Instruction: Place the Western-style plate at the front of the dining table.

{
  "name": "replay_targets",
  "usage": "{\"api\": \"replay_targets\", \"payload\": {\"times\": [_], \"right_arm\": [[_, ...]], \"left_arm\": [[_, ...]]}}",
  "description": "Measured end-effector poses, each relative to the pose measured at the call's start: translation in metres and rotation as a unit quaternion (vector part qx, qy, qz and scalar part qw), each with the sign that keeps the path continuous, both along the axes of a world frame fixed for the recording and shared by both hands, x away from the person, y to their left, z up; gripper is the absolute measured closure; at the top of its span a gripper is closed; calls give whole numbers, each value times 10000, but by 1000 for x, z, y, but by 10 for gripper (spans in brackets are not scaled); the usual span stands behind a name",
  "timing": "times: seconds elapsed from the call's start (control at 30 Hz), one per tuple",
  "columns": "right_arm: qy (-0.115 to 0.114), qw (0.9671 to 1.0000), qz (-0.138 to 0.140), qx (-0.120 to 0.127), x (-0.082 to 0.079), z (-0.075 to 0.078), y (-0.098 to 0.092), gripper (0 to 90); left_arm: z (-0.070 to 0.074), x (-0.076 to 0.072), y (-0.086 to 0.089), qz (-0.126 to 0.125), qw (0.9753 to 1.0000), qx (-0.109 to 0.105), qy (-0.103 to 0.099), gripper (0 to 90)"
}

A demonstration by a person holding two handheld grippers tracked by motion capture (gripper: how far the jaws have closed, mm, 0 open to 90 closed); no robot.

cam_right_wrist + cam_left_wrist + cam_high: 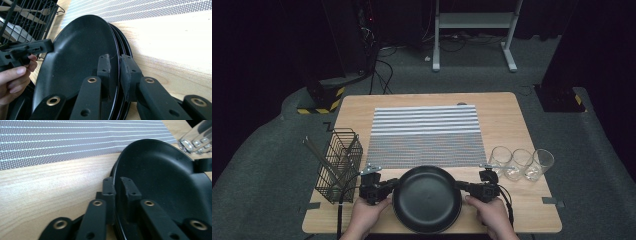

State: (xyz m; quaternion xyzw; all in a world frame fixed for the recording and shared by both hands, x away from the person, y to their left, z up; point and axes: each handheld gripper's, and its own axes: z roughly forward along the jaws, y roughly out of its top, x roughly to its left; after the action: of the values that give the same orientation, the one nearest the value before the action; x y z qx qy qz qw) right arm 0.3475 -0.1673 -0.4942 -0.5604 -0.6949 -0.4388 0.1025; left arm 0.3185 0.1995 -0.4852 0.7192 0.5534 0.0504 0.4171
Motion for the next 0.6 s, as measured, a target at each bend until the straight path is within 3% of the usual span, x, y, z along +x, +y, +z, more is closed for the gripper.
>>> {"api": "replay_targets", "payload": {"times": [0.1,0.3,0.6], "right_arm": [[-6,10000,17,15,0,0,-1,780],[6,10000,35,17,0,0,-1,781],[19,10000,21,-41,0,0,5,814]], "left_arm": [[-2,-6,4,85,9999,-103,85,710],[-4,-11,3,-56,9998,-120,178,730],[-10,-10,5,32,9993,-249,268,738]]}}
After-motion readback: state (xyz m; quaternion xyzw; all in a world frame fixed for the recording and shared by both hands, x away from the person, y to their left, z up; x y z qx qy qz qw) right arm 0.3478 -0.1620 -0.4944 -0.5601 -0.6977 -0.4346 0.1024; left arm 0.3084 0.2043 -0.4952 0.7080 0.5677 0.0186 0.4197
